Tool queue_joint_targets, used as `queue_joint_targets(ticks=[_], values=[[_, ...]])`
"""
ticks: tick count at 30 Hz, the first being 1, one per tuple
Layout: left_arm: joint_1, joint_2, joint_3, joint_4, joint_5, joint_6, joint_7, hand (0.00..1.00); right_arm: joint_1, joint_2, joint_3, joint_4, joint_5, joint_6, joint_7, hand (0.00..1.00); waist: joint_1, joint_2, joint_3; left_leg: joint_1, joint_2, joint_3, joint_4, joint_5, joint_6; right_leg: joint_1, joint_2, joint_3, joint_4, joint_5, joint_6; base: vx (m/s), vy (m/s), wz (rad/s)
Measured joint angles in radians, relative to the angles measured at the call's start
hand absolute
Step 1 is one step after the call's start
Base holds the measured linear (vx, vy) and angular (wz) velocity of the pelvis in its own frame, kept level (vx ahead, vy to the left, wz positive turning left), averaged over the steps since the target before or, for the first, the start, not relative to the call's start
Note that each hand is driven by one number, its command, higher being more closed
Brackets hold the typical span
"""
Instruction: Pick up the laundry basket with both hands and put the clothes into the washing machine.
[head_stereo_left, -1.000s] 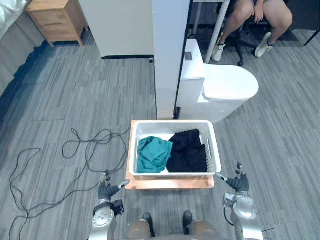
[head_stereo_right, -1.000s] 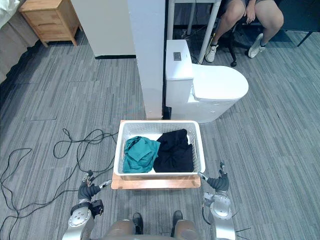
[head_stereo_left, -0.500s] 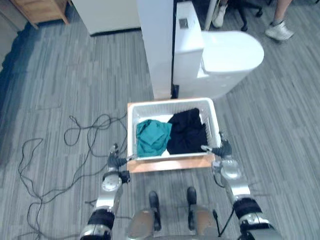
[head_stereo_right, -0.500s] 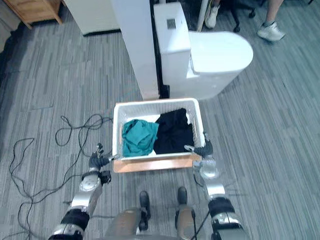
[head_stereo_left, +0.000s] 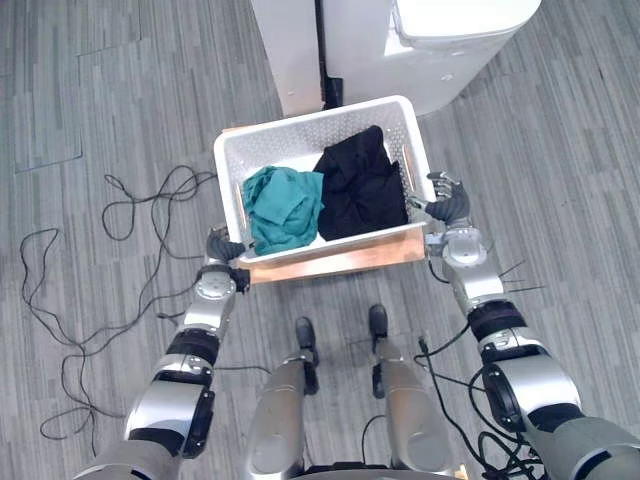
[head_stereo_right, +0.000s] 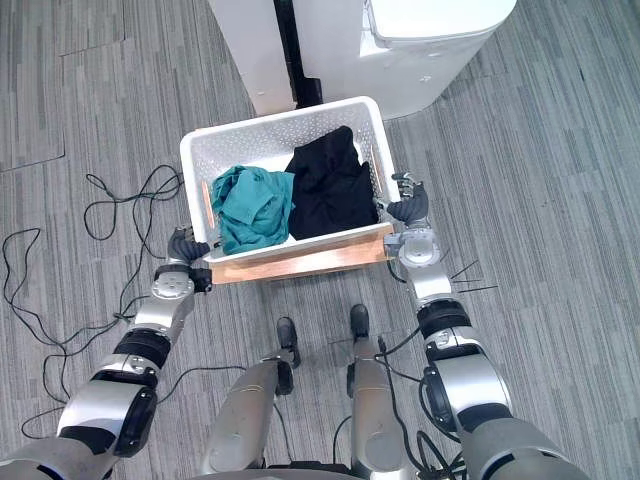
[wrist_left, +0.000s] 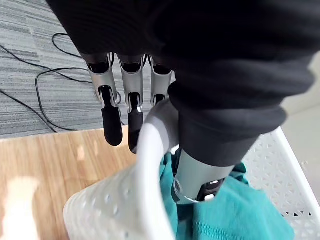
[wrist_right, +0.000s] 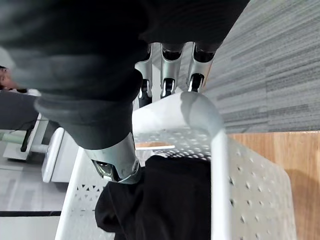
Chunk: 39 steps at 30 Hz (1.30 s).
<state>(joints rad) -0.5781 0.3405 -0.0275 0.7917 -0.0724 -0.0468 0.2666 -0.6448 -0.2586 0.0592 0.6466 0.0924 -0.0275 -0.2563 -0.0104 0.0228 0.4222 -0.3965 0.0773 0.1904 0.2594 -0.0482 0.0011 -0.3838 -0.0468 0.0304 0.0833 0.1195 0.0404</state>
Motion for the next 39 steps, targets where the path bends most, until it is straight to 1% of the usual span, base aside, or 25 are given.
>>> queue_joint_targets(ticks=[2, 4, 7, 10, 13, 15, 18, 20, 23, 24, 25, 27, 29, 30, 31, 32, 33, 34, 35, 36, 37, 38, 39], values=[[0.043, 0.006, 0.003, -0.062, -0.005, 0.000, 0.005, 1.00, 0.072, 0.010, -0.005, -0.058, 0.016, 0.001, 0.001, 1.00, -0.001, -0.003, 0.003, 0.011, 0.001, -0.001, -0.005, 0.000, 0.000, 0.010, 0.001, 0.000, -0.003, 0.000, 0.000, 0.11, -0.015, -0.01], [0.107, -0.010, 0.015, -0.121, -0.007, 0.000, 0.005, 1.00, 0.156, 0.030, -0.012, -0.116, 0.019, 0.002, 0.007, 1.00, -0.002, -0.003, 0.003, 0.046, -0.002, -0.003, -0.023, 0.000, 0.000, 0.041, 0.001, 0.000, -0.016, 0.000, 0.000, 0.09, -0.005, 0.00], [0.256, -0.059, 0.036, -0.248, -0.008, -0.001, 0.004, 1.00, 0.312, 0.057, -0.032, -0.257, 0.022, -0.005, 0.020, 1.00, -0.004, -0.004, 0.002, 0.123, -0.010, -0.003, -0.071, -0.002, -0.001, 0.112, 0.000, 0.001, -0.051, -0.002, -0.001, 0.08, 0.004, 0.01], [0.364, -0.094, 0.035, -0.329, -0.007, -0.001, -0.004, 1.00, 0.391, 0.080, -0.057, -0.335, 0.021, -0.009, 0.027, 1.00, -0.004, -0.005, 0.001, 0.159, -0.018, -0.002, -0.093, -0.003, -0.001, 0.153, -0.001, 0.006, -0.084, -0.004, -0.001, 0.01, -0.005, -0.02], [0.449, -0.122, 0.034, -0.375, -0.007, 0.000, -0.011, 1.00, 0.459, 0.097, -0.070, -0.392, 0.018, -0.012, 0.044, 1.00, -0.006, -0.005, -0.009, 0.199, -0.019, -0.002, -0.116, -0.003, -0.001, 0.186, -0.001, 0.006, -0.093, -0.006, 0.001, 0.01, -0.001, 0.00], [0.533, -0.148, 0.021, -0.425, -0.007, 0.000, -0.028, 1.00, 0.541, 0.117, -0.094, -0.442, 0.013, -0.014, 0.053, 1.00, -0.007, -0.005, -0.061, 0.207, -0.020, -0.008, -0.123, -0.002, -0.001, 0.201, -0.002, -0.001, -0.109, -0.008, 0.002, 0.06, -0.003, 0.07], [0.617, -0.174, -0.006, -0.481, -0.007, 0.001, -0.046, 1.00, 0.631, 0.138, -0.137, -0.475, 0.010, -0.016, 0.060, 1.00, -0.016, -0.003, -0.097, 0.250, -0.023, -0.026, -0.126, -0.008, -0.009, 0.252, -0.003, -0.018, -0.111, -0.025, 0.006, 0.08, 0.010, 0.16], [0.662, -0.183, -0.010, -0.532, -0.009, 0.001, -0.049, 1.00, 0.669, 0.154, -0.144, -0.505, 0.010, -0.019, 0.061, 1.00, -0.018, -0.007, -0.119, 0.261, -0.021, -0.025, -0.119, -0.017, -0.012, 0.259, 0.000, -0.016, -0.101, -0.033, 0.005, 0.04, 0.019, 0.00], [0.727, -0.200, -0.009, -0.626, -0.036, 0.001, -0.048, 1.00, 0.696, 0.166, -0.146, -0.561, 0.010, -0.038, 0.060, 1.00, -0.017, -0.008, -0.131, 0.272, -0.022, -0.001, -0.088, -0.041, -0.014, 0.259, 0.006, 0.024, -0.083, -0.037, 0.007, -0.01, 0.040, -0.31], [0.744, -0.202, -0.010, -0.658, -0.042, 0.001, -0.049, 1.00, 0.704, 0.171, -0.151, -0.579, 0.010, -0.040, 0.061, 1.00, -0.018, -0.007, -0.135, 0.273, -0.021, 0.003, -0.078, -0.048, -0.014, 0.259, 0.008, 0.034, -0.083, -0.037, 0.007, -0.06, 0.061, -0.38], [0.765, -0.215, -0.010, -0.701, -0.045, 0.001, -0.050, 1.00, 0.730, 0.179, -0.163, -0.615, 0.010, -0.040, 0.063, 1.00, -0.026, -0.008, -0.151, 0.274, -0.023, 0.010, -0.076, -0.050, -0.013, 0.255, 0.008, 0.048, -0.083, -0.036, 0.008, -0.04, 0.031, -0.28], [0.778, -0.223, -0.010, -0.725, -0.049, 0.001, -0.050, 1.00, 0.752, 0.191, -0.171, -0.643, 0.009, -0.042, 0.063, 1.00, -0.027, -0.012, -0.159, 0.288, -0.023, 0.026, -0.074, -0.057, -0.013, 0.252, 0.010, 0.067, -0.083, -0.033, 0.011, -0.04, 0.036, -0.42], [0.811, -0.221, -0.010, -0.785, -0.062, 0.001, -0.049, 1.00, 0.786, 0.205, -0.171, -0.712, 0.002, -0.043, 0.064, 1.00, -0.022, -0.017, -0.171, 0.294, -0.014, 0.077, -0.019, -0.108, -0.013, 0.225, 0.032, 0.160, -0.053, -0.029, 0.019, -0.05, 0.060, -1.21], [0.814, -0.218, -0.010, -0.804, -0.065, 0.000, -0.048, 1.00, 0.790, 0.206, -0.170, -0.737, 0.002, -0.046, 0.064, 1.00, -0.019, -0.017, -0.175, 0.287, -0.006, 0.106, 0.016, -0.135, -0.009, 0.205, 0.046, 0.199, -0.042, -0.024, 0.026, -0.08, 0.092, -1.66], [0.814, -0.217, -0.010, -0.831, -0.065, 0.000, -0.047, 1.00, 0.796, 0.206, -0.170, -0.760, 0.004, -0.051, 0.063, 1.00, -0.024, -0.019, -0.178, 0.280, 0.011, 0.160, 0.060, -0.165, 0.002, 0.189, 0.060, 0.246, -0.044, -0.015, 0.035, -0.09, 0.080, -1.43], [0.813, -0.217, -0.010, -0.839, -0.065, 0.000, -0.047, 1.00, 0.798, 0.205, -0.172, -0.764, 0.005, -0.057, 0.063, 1.00, -0.030, -0.019, -0.181, 0.279, 0.023, 0.188, 0.075, -0.178, 0.005, 0.184, 0.060, 0.244, -0.051, -0.025, 0.029, -0.11, 0.100, -1.66], [0.805, -0.217, -0.010, -0.843, -0.065, -0.001, -0.045, 1.00, 0.795, 0.207, -0.173, -0.765, 0.008, -0.064, 0.061, 1.00, -0.033, -0.017, -0.183, 0.290, 0.055, 0.269, 0.091, -0.194, 0.012, 0.165, 0.057, 0.180, -0.048, -0.054, -0.038, -0.07, 0.059, -1.45], [0.802, -0.216, -0.009, -0.843, -0.065, -0.001, -0.043, 1.00, 0.794, 0.210, -0.173, -0.765, 0.010, -0.066, 0.061, 1.00, -0.032, -0.017, -0.186, 0.299, 0.082, 0.315, 0.093, -0.197, 0.016, 0.152, 0.046, 0.111, -0.030, -0.063, -0.063, -0.06, 0.061, -1.98], [0.795, -0.213, -0.006, -0.843, -0.065, -0.002, -0.039, 1.00, 0.786, 0.213, -0.173, -0.763, 0.012, -0.071, 0.060, 1.00, -0.028, -0.021, -0.190, 0.322, 0.106, 0.402, 0.093, -0.204, 0.021, 0.108, 0.009, -0.085, 0.049, -0.077, -0.076, -0.02, 0.044, -2.08], [0.794, -0.213, -0.006, -0.844, -0.066, -0.002, -0.033, 1.00, 0.773, 0.213, -0.173, -0.757, 0.014, -0.073, 0.061, 1.00, -0.028, -0.026, -0.193, 0.355, 0.121, 0.490, 0.089, -0.210, 0.018, 0.081, -0.035, -0.306, 0.145, -0.113, -0.119, 0.00, 0.042, -2.08], [0.794, -0.213, -0.006, -0.844, -0.066, -0.002, -0.029, 1.00, 0.763, 0.210, -0.172, -0.746, 0.014, -0.075, 0.061, 1.00, -0.029, -0.029, -0.194, 0.374, 0.127, 0.534, 0.092, -0.218, 0.013, 0.083, -0.058, -0.407, 0.182, -0.136, -0.147, 0.02, 0.028, -2.11], [0.794, -0.213, -0.006, -0.844, -0.069, -0.003, -0.021, 1.00, 0.748, 0.207, -0.169, -0.727, 0.015, -0.076, 0.061, 1.00, -0.028, -0.038, -0.207, 0.411, 0.133, 0.618, 0.109, -0.240, -0.005, 0.106, -0.100, -0.572, 0.230, -0.191, -0.193, 0.03, -0.022, -2.08], [0.791, -0.218, -0.006, -0.845, -0.073, -0.006, -0.014, 1.00, 0.722, 0.195, -0.167, -0.693, 0.016, -0.082, 0.060, 1.00, -0.031, -0.024, -0.211, 0.438, 0.162, 0.681, 0.144, -0.270, -0.024, 0.122, -0.114, -0.658, 0.238, -0.207, -0.181, 0.07, -0.052, -2.07]])
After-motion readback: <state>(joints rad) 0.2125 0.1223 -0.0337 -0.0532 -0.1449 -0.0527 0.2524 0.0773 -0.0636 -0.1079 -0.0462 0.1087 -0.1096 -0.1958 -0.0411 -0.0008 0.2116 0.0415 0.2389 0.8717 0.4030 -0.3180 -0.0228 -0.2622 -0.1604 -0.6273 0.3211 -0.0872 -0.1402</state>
